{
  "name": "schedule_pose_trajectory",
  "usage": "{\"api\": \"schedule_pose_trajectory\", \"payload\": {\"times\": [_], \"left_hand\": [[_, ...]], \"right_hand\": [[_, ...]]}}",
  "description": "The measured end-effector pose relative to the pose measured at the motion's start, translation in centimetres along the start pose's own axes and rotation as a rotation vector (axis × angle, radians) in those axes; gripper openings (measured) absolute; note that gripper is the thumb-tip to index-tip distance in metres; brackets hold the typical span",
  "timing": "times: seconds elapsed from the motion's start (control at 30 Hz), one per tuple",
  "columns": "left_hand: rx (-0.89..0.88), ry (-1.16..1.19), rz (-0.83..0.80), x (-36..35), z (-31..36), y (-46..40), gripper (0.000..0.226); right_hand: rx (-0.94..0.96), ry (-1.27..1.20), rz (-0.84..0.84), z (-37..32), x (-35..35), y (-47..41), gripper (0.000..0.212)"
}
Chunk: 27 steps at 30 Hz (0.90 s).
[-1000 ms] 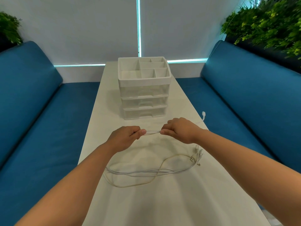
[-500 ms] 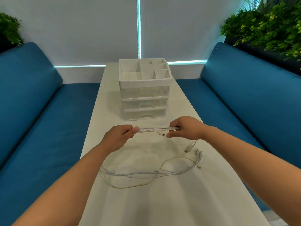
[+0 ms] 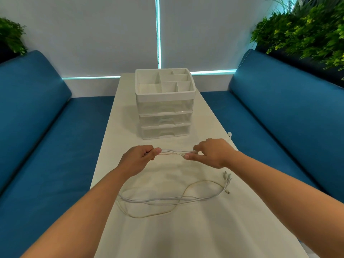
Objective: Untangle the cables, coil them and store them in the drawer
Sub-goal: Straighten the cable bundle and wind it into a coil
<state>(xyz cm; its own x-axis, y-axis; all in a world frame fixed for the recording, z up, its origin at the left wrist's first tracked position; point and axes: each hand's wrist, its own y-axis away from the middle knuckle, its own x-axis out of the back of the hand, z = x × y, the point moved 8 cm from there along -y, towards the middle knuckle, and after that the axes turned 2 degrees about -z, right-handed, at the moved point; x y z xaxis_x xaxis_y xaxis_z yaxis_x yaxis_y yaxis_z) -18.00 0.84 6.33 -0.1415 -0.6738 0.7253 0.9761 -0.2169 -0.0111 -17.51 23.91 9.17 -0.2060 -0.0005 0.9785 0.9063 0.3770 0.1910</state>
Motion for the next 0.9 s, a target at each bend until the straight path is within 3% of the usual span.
{"api": "schedule_pose_trajectory", "payload": {"times": [0.1,0.23,0.4,0.53,0.63,0.9], "left_hand": [[0.005,0.013,0.01,0.3,-0.2,0.1,0.049],[0.015,0.034,0.017,0.7,-0.4,0.3,0.049],[0.022,0.033,0.007,0.4,-0.3,0.5,0.048],[0.032,0.016,0.008,0.3,-0.3,0.4,0.048],[0.037,-0.013,0.007,0.3,-0.2,0.5,0.048],[0.042,-0.041,-0.023,0.9,-0.5,0.7,0.048]], "right_hand": [[-0.034,-0.063,0.014,-0.3,0.4,-0.1,0.082],[-0.015,-0.222,-0.01,-0.4,-0.4,-0.6,0.039],[0.115,-0.424,-0.074,-1.6,-0.7,-0.5,0.005],[0.108,-0.575,-0.077,-2.5,-0.1,-0.9,0.021],[0.087,-0.507,-0.05,-2.8,0.2,-1.4,0.04],[0.158,-0.476,-0.057,-3.6,-0.4,-2.0,0.028]]}}
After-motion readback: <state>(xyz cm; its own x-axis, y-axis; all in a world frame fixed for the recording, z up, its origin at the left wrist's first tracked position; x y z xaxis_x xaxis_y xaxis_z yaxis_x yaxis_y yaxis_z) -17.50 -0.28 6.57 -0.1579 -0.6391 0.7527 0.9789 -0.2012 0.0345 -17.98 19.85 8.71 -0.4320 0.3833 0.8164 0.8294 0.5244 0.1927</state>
